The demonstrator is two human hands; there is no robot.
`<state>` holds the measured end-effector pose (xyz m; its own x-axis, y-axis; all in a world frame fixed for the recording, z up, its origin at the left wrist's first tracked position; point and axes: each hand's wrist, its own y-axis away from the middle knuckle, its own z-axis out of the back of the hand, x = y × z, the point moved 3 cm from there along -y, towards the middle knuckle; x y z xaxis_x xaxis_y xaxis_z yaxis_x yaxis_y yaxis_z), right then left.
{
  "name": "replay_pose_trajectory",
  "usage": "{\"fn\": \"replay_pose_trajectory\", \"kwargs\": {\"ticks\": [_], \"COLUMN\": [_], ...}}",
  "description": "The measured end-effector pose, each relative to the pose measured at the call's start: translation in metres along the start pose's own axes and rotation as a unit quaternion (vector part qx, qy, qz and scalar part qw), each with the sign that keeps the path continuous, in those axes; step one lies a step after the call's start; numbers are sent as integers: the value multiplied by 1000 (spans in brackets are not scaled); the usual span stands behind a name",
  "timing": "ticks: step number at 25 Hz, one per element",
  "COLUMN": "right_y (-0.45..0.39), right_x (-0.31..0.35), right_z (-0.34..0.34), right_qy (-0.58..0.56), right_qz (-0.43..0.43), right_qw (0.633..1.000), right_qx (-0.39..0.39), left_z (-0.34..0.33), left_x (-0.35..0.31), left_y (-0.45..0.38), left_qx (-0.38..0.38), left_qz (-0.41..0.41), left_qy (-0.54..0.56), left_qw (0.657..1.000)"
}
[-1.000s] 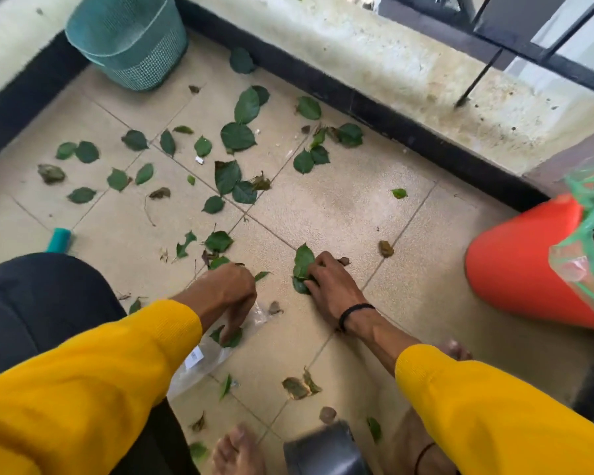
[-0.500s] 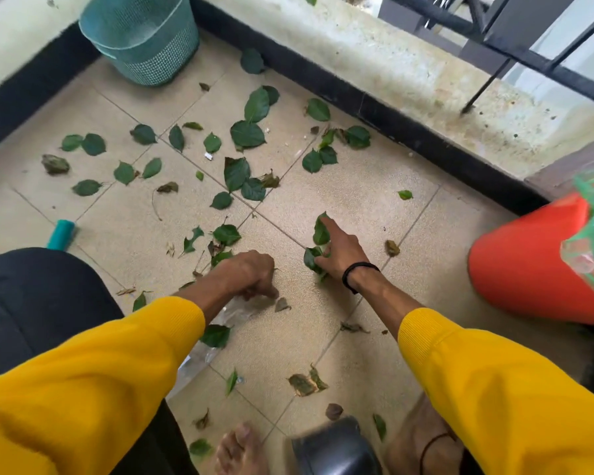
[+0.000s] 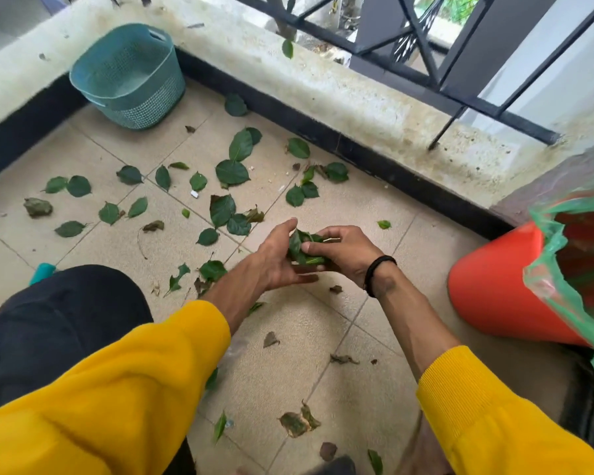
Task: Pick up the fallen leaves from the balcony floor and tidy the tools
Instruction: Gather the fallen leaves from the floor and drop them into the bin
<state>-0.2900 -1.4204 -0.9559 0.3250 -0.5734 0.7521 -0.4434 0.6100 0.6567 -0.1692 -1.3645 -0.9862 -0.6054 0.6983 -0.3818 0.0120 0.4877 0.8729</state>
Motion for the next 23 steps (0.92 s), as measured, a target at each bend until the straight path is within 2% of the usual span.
{"fn": "replay_pose_trajectory", "kwargs": {"ticks": [2,4,6,8,11,15,17,19,21,23], "right_y": [8,12,19,23,18,10,12,14,16,14], "right_x": [7,9,4,-8,-25,-37,-38,-35,-34,-37], "right_z": [6,13,12,3,-6,-8,-2,3,13,38], "right_qy": [-10,61,176,249,200,84,105,157,171,173], "right_qz": [4,44,86,100,139,157,163,184,200,176], "right_qw": [1000,993,961,931,927,935,923,911,901,882], "right_qx": [-2,-92,-197,-247,-285,-306,-334,-333,-345,-401], "left_z": [-23,-43,-58,-63,-62,-71,-72,-61,-45,-36], "left_x": [4,4,6,9,18,46,58,61,55,50], "left_y": [-4,-2,1,0,-8,-18,-18,-24,-34,-43], "left_qx": [65,86,92,84,90,112,137,131,112,111], "left_qz": [4,-12,-28,-43,-38,-68,-71,-87,-107,-101], "left_qy": [131,197,221,217,228,322,367,383,361,343], "left_qw": [989,977,970,972,969,938,917,910,920,927]}}
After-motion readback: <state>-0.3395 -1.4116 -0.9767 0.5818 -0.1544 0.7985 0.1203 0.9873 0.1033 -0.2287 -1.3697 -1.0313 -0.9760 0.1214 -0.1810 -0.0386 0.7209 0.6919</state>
